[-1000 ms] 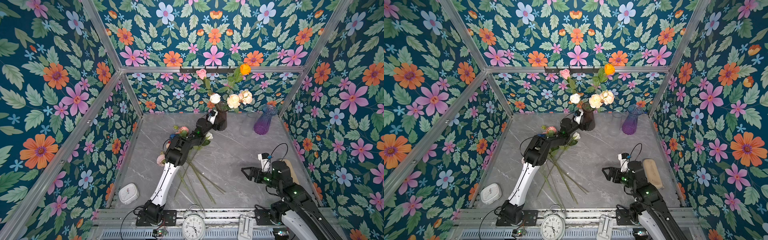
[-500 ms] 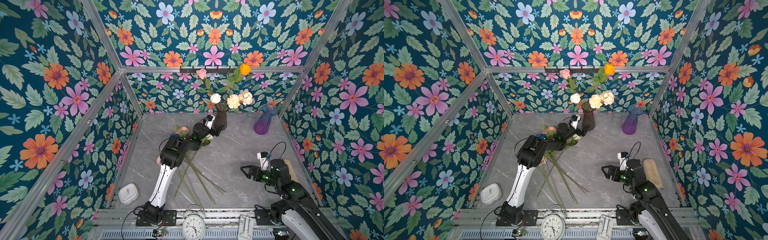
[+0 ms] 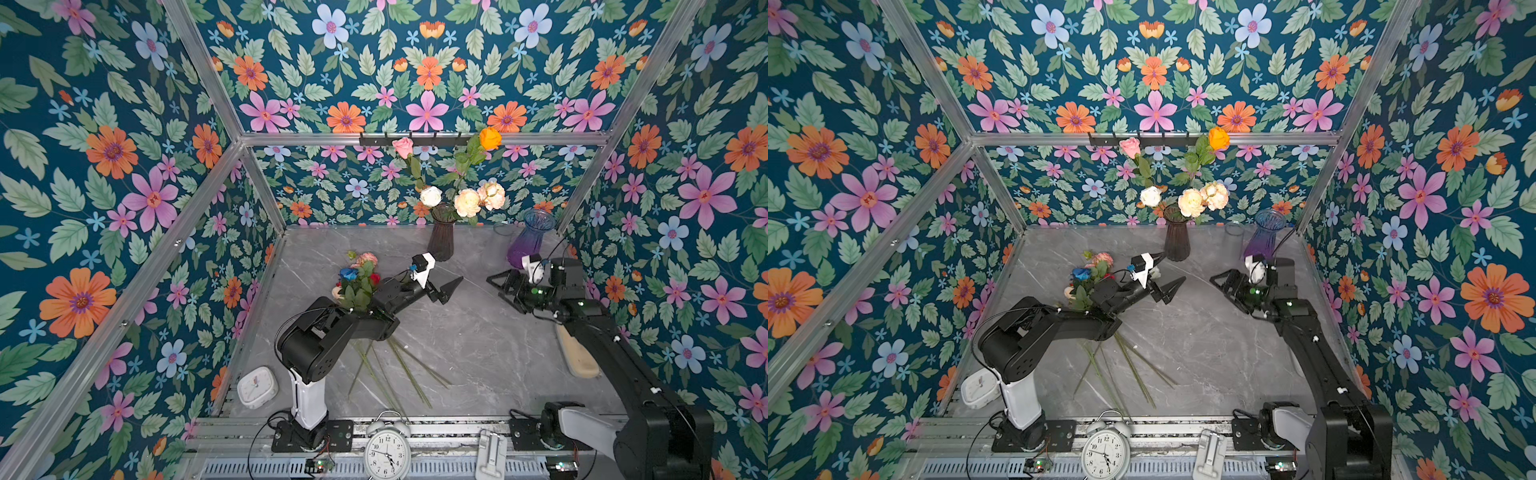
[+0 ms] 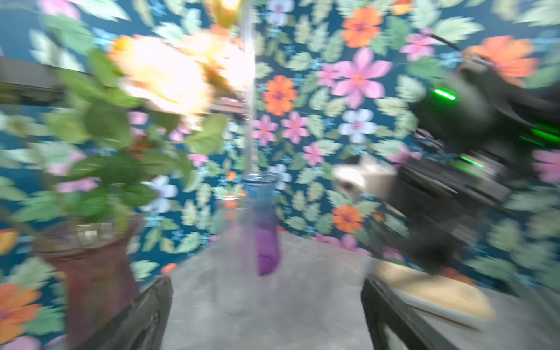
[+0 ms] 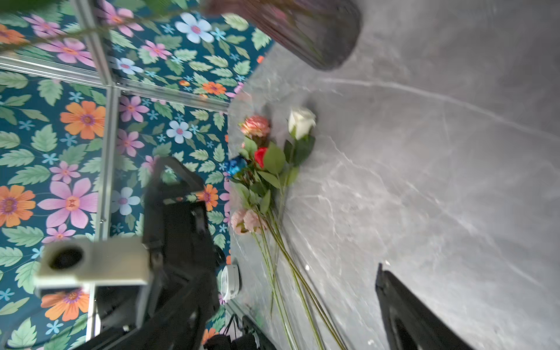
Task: Arrange the flowers into the vase
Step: 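Open the left gripper and draw back while the right arm reaches toward the clear vase, then grasp the clear ribbed glass vase rim with the right gripper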
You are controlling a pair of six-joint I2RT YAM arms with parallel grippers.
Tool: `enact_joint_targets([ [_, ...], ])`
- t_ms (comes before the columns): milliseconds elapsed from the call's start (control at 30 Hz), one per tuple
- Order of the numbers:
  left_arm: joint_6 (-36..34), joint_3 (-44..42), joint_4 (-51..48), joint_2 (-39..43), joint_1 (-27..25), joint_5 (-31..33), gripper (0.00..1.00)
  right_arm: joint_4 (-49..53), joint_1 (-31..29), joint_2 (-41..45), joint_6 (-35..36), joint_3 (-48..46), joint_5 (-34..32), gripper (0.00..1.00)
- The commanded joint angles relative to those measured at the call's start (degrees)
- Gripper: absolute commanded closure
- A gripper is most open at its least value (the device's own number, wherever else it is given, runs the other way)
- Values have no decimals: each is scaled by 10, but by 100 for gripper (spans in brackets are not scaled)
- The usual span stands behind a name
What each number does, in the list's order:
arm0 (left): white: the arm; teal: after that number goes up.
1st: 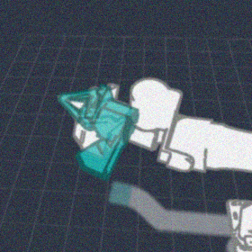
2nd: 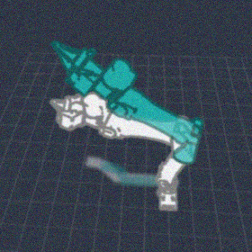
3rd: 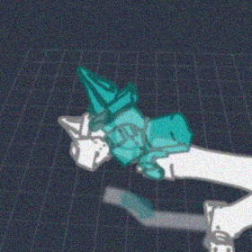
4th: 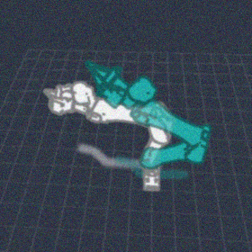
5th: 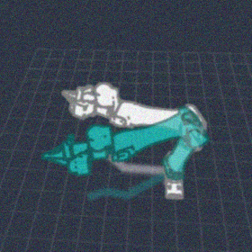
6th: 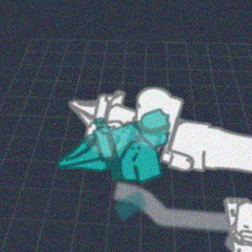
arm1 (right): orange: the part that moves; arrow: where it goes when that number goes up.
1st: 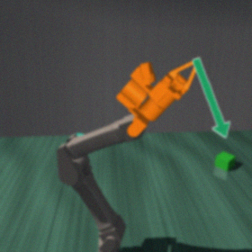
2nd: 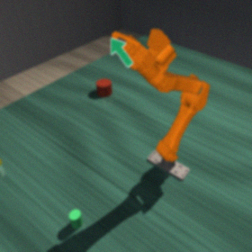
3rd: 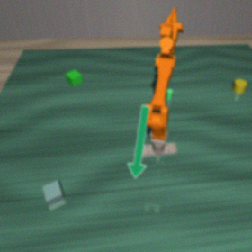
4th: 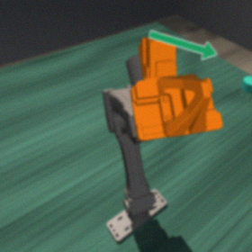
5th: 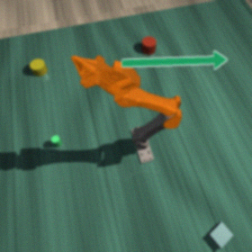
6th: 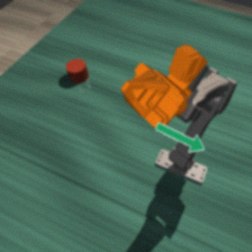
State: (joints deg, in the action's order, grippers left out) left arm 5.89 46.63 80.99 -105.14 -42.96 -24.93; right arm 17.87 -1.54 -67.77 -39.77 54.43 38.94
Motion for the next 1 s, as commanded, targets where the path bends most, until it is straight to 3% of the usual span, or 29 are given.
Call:
enact_joint_targets([
  [0, -24, -43, 7, 34, -31, 10, 0, 90, 1, -26, 27, 74, -112, 11],
  [100, -28, -66, -15, 50, -65, 26, 0, 105, 1, -55, 17, 133, -189, 10],
  [233, 14, -141, 17, 84, -78, 26, 0, 139, 1, -118, 23, 229, -220, 10],
  [333, 0, -184, -19, 123, -81, 50, 0, 178, 1, -178, 35, 304, -242, 12],
  [467, -49, -221, -20, 130, -80, 89, 0, 201, 1, -248, 37, 377, -255, 27],
  [567, -43, -233, 3, 132, -80, 84, 0, 226, 1, -308, 43, 430, -271, 44],
  [700, -29, -234, 22, 114, -84, 78, 2, 269, 1, -365, 58, 500, -298, 47],
  [833, -23, -240, 44, 100, -85, 95, 3, 269, 0, -379, 63, 511, -328, 47],
  [967, -17, -238, 45, 100, -87, 91, 4, 267, 0, -396, 74, 525, -335, 55],
])
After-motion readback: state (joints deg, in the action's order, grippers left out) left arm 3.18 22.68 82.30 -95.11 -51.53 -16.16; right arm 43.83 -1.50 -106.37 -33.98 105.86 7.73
